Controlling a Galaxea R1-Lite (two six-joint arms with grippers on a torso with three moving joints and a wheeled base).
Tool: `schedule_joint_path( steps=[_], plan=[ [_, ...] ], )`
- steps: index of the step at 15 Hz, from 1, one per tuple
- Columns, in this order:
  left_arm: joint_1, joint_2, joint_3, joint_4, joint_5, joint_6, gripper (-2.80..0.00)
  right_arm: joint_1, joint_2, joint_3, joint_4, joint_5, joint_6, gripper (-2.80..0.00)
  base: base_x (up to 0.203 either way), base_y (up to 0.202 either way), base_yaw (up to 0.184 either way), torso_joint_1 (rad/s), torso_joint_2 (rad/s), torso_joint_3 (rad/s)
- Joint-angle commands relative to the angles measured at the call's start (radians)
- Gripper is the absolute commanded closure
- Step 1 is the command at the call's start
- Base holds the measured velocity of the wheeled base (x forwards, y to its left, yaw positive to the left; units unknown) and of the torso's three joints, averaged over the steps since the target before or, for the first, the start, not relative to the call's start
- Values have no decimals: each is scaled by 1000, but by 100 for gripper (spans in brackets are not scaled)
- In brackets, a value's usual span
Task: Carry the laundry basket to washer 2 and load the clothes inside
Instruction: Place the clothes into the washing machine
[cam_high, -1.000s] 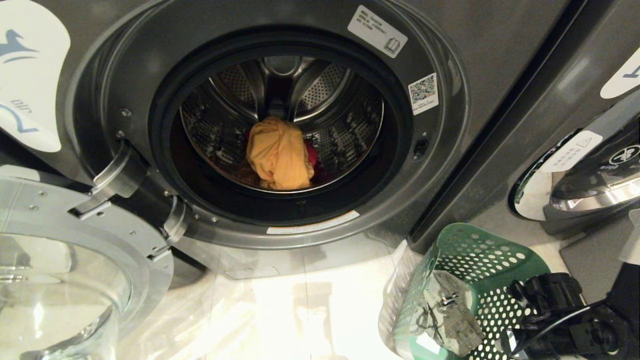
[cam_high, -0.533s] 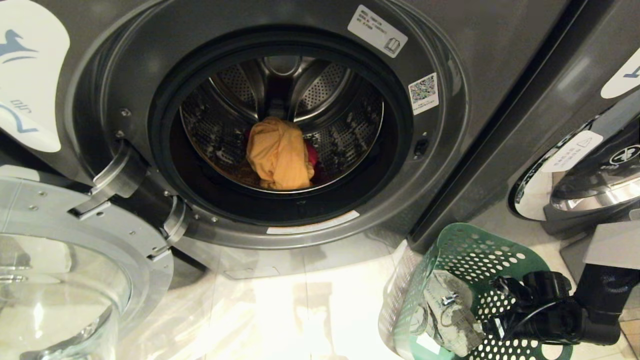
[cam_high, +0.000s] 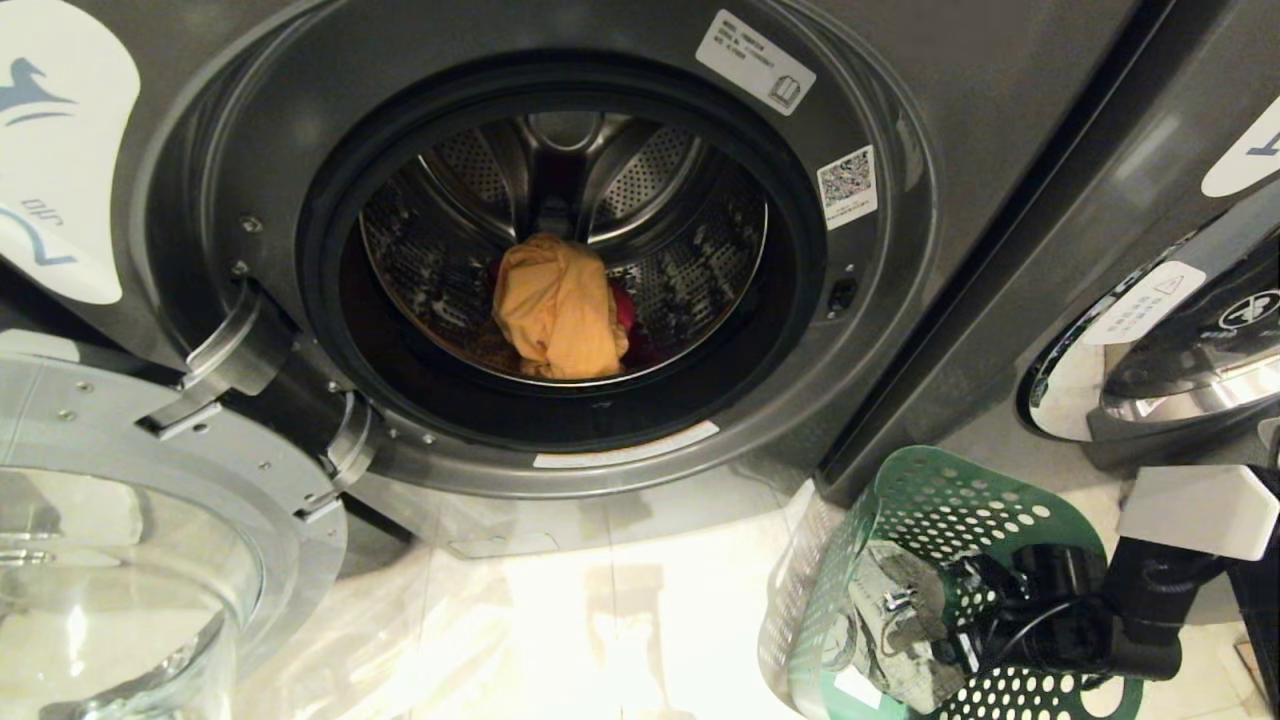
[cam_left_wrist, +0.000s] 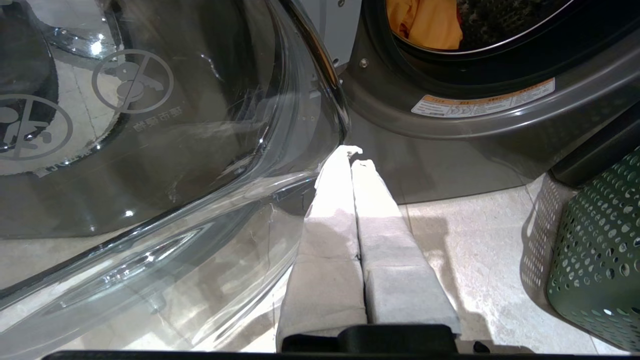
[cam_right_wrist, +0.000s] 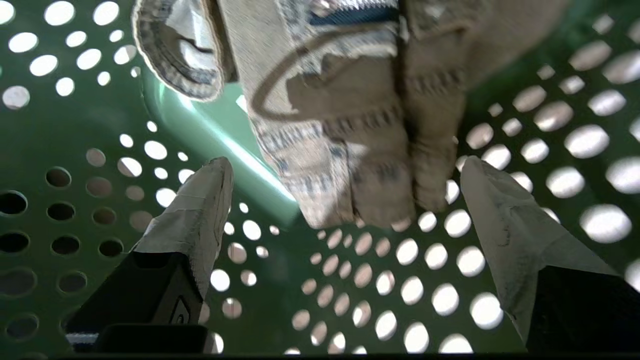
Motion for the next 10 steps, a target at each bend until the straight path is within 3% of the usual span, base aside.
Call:
schedule_joint_path(
  steps=[1, 3, 5, 10],
  plan=[
    [1, 0, 40, -1, 0, 0, 0, 23, 31, -38, -6, -1, 2, -280, 0, 0, 0, 0, 0, 0],
    [1, 0, 40, -1, 0, 0, 0, 29, 55, -70, -4, -19, 7, -280, 0, 0, 0, 0, 0, 0],
    [1, 0, 40, -1, 0, -1, 0, 32, 77, -122, 3, -105, 8, -280, 0, 0, 0, 0, 0, 0],
    [1, 0, 40, -1, 0, -1, 0, 31, 95, -242, 111, -124, -1, -280, 0, 0, 0, 0, 0, 0]
  ],
)
